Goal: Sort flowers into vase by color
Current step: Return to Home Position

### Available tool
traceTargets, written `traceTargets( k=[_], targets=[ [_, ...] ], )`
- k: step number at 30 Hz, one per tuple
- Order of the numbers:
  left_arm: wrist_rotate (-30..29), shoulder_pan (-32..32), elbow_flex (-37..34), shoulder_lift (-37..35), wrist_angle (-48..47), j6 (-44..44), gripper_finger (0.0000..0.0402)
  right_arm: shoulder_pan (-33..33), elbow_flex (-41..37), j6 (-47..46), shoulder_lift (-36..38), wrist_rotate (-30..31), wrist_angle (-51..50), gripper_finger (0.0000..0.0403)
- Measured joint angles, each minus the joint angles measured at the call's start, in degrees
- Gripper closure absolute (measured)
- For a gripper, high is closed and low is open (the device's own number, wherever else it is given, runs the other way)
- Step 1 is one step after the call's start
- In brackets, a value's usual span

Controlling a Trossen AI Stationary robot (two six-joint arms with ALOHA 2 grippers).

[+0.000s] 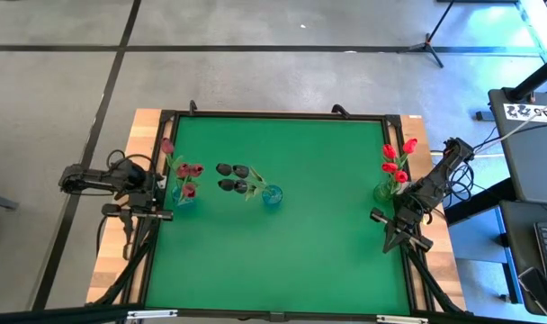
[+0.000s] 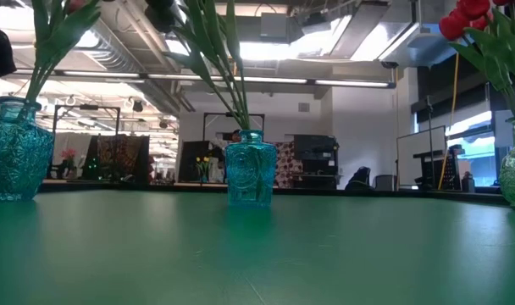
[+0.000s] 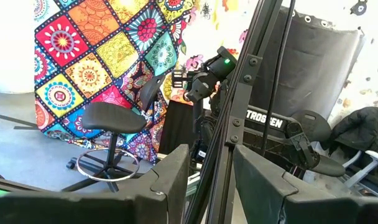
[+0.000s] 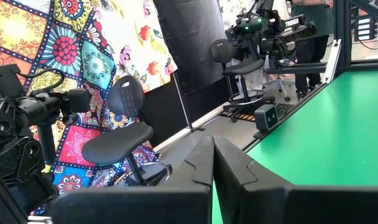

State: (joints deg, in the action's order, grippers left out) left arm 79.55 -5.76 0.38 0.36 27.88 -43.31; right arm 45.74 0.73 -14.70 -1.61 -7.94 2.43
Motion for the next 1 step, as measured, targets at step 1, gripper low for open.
traceTargets(
  k=[1],
  targets=[
    [0.0,0.0,0.0,0.0,0.0,0.0,0.0278,0.0,0.0,0.0,0.0,0.0,0.0,0.0397]
  ],
)
